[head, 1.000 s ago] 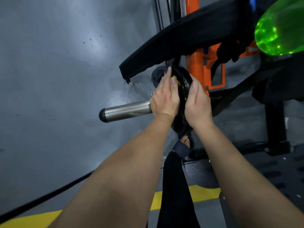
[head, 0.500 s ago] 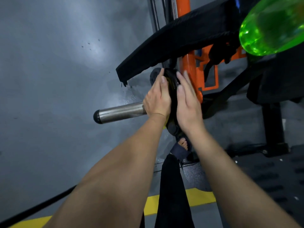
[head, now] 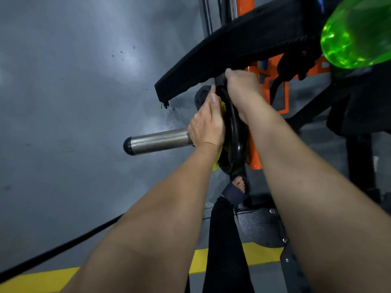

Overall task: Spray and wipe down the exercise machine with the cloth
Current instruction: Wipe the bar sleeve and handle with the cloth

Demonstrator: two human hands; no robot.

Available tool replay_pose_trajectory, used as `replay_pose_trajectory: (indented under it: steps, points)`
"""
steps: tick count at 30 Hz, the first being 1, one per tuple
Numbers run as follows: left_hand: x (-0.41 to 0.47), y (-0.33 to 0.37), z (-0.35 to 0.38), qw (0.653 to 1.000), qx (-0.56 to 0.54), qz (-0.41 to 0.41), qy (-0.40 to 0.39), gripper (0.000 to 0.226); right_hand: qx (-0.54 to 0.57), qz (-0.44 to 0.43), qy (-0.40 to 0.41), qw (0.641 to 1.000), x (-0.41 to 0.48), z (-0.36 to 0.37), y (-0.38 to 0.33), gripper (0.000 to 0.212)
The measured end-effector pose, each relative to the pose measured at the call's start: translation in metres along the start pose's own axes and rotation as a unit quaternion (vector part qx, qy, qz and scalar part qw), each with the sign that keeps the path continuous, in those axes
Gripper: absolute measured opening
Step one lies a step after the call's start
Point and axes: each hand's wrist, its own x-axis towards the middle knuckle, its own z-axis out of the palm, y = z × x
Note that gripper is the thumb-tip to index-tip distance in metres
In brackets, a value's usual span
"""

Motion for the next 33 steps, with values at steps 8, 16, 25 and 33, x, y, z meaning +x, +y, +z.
replay_pose_trajectory:
  steps: [8, 16, 25, 33]
  points:
    - [-0.006, 0.005, -0.005, 1.0, -0.004, -0.001, -0.008, 0.061, -0.126, -0.211, 0.013, 0.969, -0.07, -0.016, 0.056, 0.043]
    - [0.0, 0.0, 0.002, 1.0, -0.005, -0.022, 0.004, 0.05, -0.248, 0.024, -0.103, 0.963, 0.024, 0.007, -0.006, 0.041]
    - [0.001, -0.002, 0.0, 1.0, -0.004, 0.002, -0.006, 0.051, -0.144, -0.249, 0.031, 0.957, -0.08, -0.014, 0.077, 0.048]
    - [0.002, -0.004, 0.0, 1.0, 0.0, 0.0, -0.011, 0.048, -0.263, -0.097, -0.052, 0.958, -0.012, 0.0, 0.023, 0.046]
